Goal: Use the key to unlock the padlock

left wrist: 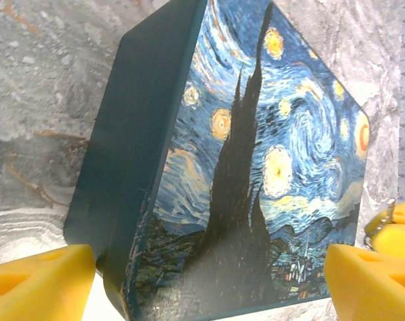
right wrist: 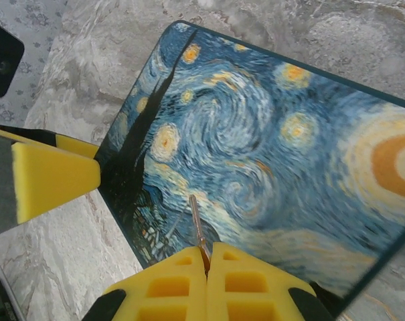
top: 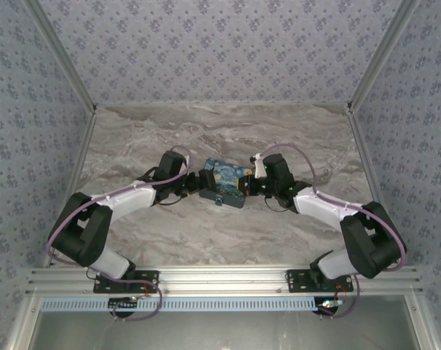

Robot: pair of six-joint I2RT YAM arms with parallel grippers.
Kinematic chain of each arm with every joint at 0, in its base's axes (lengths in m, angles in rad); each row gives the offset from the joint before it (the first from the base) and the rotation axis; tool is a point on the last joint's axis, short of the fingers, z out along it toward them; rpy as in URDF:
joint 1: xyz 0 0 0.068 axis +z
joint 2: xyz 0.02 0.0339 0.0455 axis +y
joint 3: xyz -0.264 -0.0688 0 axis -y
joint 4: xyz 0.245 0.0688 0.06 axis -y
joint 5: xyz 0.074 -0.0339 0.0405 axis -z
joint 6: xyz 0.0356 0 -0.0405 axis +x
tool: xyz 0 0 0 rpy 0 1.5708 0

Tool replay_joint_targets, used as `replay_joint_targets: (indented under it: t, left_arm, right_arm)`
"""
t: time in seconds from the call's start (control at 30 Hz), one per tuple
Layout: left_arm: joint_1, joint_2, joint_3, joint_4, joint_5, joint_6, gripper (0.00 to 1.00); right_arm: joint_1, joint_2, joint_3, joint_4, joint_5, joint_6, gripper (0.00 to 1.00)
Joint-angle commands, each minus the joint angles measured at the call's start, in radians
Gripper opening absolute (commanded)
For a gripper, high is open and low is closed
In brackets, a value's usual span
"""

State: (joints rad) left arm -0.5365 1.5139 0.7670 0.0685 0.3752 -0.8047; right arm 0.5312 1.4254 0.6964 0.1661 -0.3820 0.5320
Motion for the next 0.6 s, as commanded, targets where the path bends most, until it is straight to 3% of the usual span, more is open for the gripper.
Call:
replay_joint_targets:
  t: [0.0, 0.3, 0.57]
  left_arm:
    - [0.001, -0.024, -0.047, 0.087, 0.034, 0.02, 0.89]
    - [-0.027, -0.067, -0.19, 0.211, 0.028, -0.011, 0.93]
    - [-0.084, 0.008, -0.202, 0.342, 0.05, -0.017, 0.94]
  right_arm:
    - [-0.011, 0.031, 0.038, 0.058, -0.031, 0.021, 0.0]
    - [-0.046, 0.082, 0.016, 0.12, -0.069, 0.059, 0.0]
    - [-0.055, 0.135, -0.003, 0.067, -0.064, 0.076, 0.0]
